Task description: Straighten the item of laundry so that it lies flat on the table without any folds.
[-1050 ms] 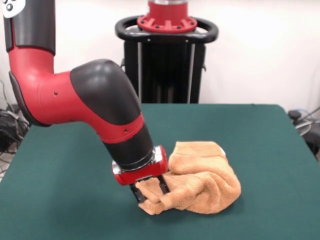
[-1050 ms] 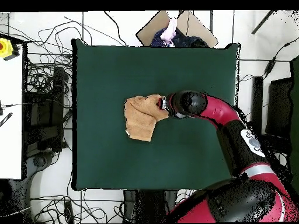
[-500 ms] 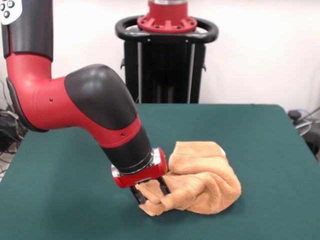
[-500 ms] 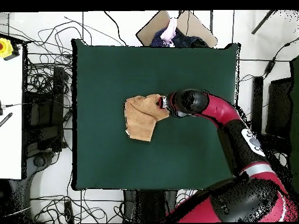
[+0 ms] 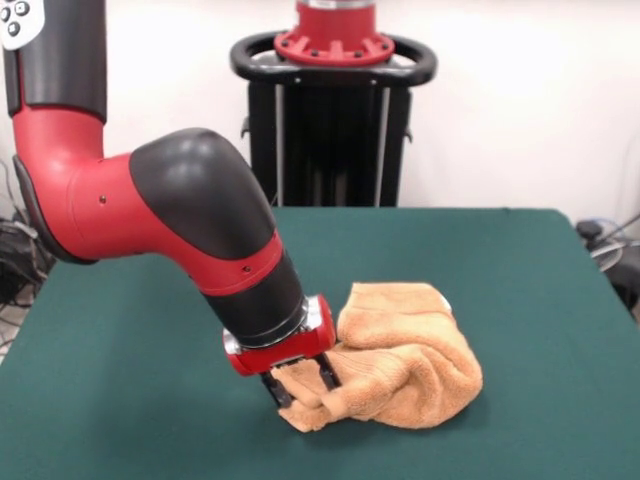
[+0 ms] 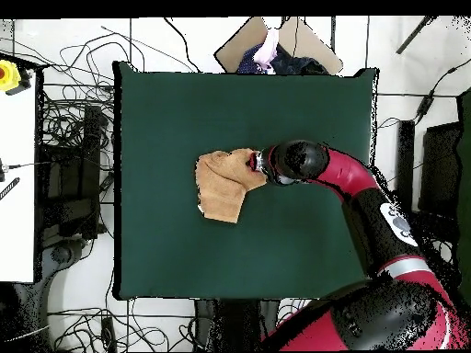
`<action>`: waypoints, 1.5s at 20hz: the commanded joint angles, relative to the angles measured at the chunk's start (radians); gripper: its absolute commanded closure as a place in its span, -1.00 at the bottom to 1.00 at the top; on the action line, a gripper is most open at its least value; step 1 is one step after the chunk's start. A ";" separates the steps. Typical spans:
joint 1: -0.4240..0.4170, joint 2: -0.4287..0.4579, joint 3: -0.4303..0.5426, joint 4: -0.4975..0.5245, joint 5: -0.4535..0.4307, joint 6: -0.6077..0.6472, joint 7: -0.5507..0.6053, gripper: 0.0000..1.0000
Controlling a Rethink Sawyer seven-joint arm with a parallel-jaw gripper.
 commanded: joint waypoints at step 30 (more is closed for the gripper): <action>0.032 0.041 0.030 0.102 -0.040 -0.109 0.000 -1.00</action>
